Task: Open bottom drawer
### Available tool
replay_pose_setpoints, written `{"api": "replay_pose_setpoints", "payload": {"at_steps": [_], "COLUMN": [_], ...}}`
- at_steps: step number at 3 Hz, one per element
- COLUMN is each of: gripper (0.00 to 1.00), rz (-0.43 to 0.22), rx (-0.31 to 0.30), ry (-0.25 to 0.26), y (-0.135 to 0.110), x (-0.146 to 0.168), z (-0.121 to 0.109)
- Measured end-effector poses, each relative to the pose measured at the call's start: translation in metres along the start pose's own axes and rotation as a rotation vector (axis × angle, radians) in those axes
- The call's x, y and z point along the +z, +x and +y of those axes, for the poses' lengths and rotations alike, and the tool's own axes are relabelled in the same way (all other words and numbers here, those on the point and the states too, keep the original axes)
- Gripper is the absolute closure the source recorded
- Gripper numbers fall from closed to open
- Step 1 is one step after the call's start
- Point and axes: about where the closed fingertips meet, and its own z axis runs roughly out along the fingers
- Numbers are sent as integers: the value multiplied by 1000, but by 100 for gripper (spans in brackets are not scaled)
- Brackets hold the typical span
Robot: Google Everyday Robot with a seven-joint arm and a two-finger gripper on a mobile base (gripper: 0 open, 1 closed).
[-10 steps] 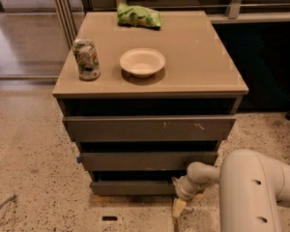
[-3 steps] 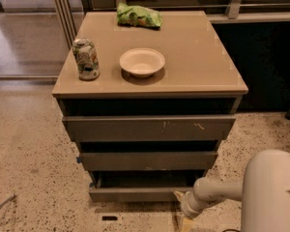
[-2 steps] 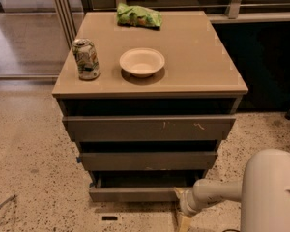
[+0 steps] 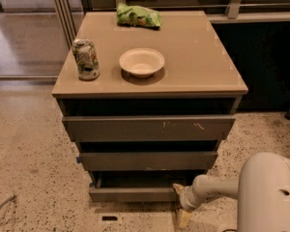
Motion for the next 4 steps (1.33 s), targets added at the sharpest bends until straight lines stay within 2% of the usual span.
{"api": "replay_pose_setpoints", "payload": {"at_steps": [2,4], "gripper": [0,0], "rz": [-3,7], "rx": [-5,37], "ry": [-32,-115], "y": [4,3], "x": [20,27], "z": [-26,-29]}}
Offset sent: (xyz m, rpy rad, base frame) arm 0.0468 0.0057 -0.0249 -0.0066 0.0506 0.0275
